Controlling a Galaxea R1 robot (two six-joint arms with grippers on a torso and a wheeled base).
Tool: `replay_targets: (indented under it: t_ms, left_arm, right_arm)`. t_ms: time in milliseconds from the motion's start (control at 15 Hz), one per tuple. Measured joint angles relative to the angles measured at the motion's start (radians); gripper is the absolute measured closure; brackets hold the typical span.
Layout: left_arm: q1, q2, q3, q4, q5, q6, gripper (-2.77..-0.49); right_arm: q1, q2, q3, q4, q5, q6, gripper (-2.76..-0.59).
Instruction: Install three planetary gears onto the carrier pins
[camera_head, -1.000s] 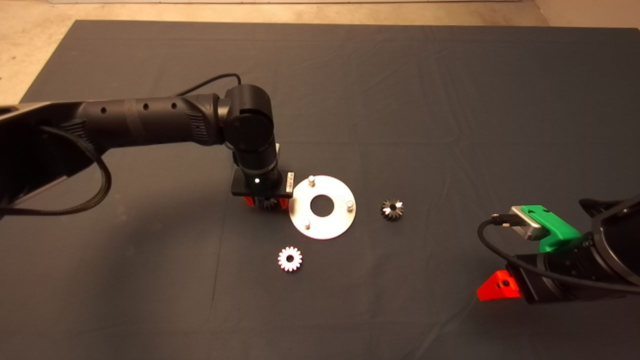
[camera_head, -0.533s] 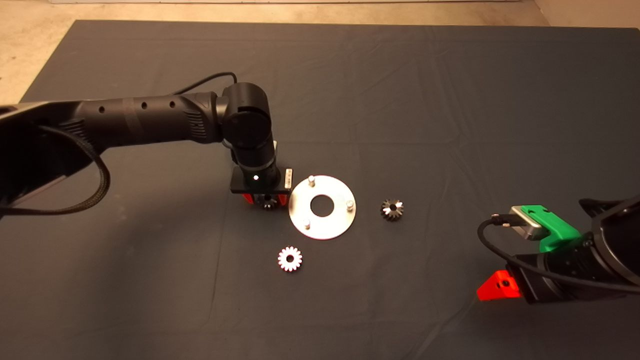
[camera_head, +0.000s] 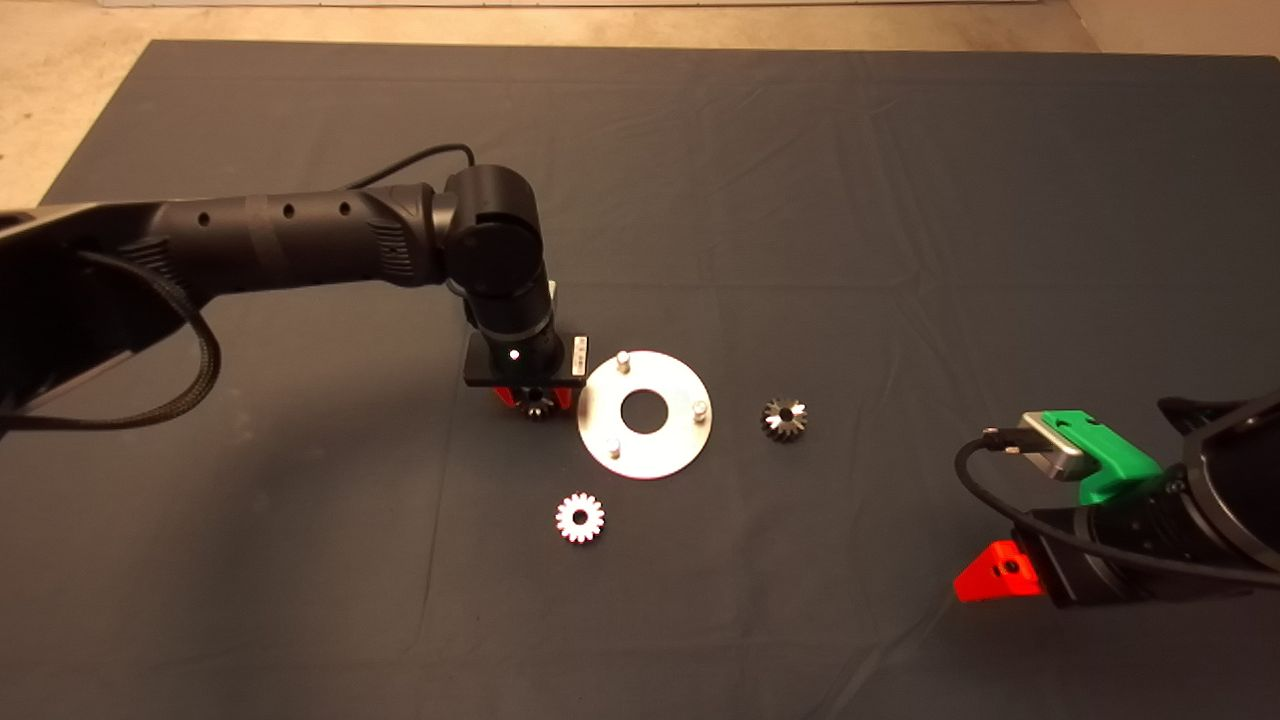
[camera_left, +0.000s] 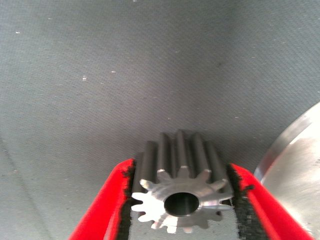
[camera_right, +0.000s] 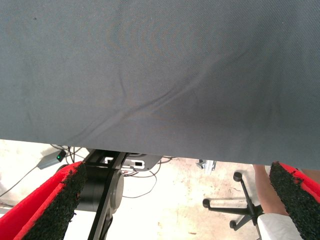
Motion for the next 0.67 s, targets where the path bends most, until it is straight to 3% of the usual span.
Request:
replay_targets:
  t_ms: [667]
  left_arm:
    - [0.000, 0.005, 0.000, 0.001, 0.008, 0.003, -1.01]
  right_arm:
    - [0.000, 0.000, 0.000, 0.000, 0.000, 0.000, -2.73]
